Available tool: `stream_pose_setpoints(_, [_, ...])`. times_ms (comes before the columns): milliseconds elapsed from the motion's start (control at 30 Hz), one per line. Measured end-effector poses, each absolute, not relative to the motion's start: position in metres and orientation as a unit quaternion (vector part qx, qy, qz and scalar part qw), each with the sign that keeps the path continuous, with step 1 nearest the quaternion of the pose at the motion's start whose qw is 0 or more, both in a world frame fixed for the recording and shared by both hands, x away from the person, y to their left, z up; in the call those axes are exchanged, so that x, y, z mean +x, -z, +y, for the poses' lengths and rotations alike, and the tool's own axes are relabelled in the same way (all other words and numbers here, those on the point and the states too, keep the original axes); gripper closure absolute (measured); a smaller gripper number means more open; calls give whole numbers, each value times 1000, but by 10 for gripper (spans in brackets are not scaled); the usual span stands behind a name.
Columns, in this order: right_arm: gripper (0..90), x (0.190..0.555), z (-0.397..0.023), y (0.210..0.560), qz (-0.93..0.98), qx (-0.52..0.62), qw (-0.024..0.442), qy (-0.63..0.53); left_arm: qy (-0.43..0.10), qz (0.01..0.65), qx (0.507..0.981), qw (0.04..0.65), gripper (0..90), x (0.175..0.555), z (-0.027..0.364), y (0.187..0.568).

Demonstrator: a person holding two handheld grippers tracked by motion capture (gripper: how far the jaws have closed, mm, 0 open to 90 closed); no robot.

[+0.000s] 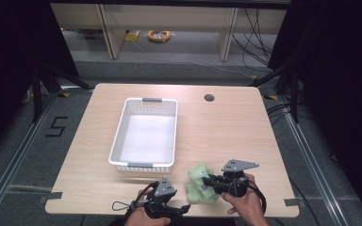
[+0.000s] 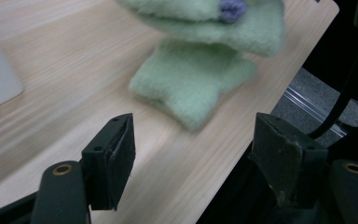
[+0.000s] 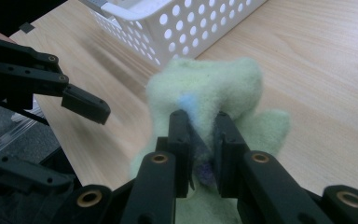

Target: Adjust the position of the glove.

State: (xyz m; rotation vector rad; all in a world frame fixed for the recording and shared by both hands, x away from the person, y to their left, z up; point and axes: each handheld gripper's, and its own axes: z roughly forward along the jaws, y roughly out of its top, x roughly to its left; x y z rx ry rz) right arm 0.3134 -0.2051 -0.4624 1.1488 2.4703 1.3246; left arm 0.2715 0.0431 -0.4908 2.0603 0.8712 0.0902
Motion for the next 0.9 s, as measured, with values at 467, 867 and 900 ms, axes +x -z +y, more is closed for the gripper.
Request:
stream_pose_setpoints(467, [802, 316, -197, 459, 808, 381, 60, -447, -42, 331, 830, 446, 337, 276, 7, 481])
stream_pose_setpoints(867, [801, 314, -195, 458, 806, 384, 69, -446, -97, 306, 843, 432, 630, 284, 0, 484])
stream_pose_setpoints(900, [802, 314, -195, 458, 801, 387, 67, -452, -112, 305, 837, 440, 665, 283, -1, 486])
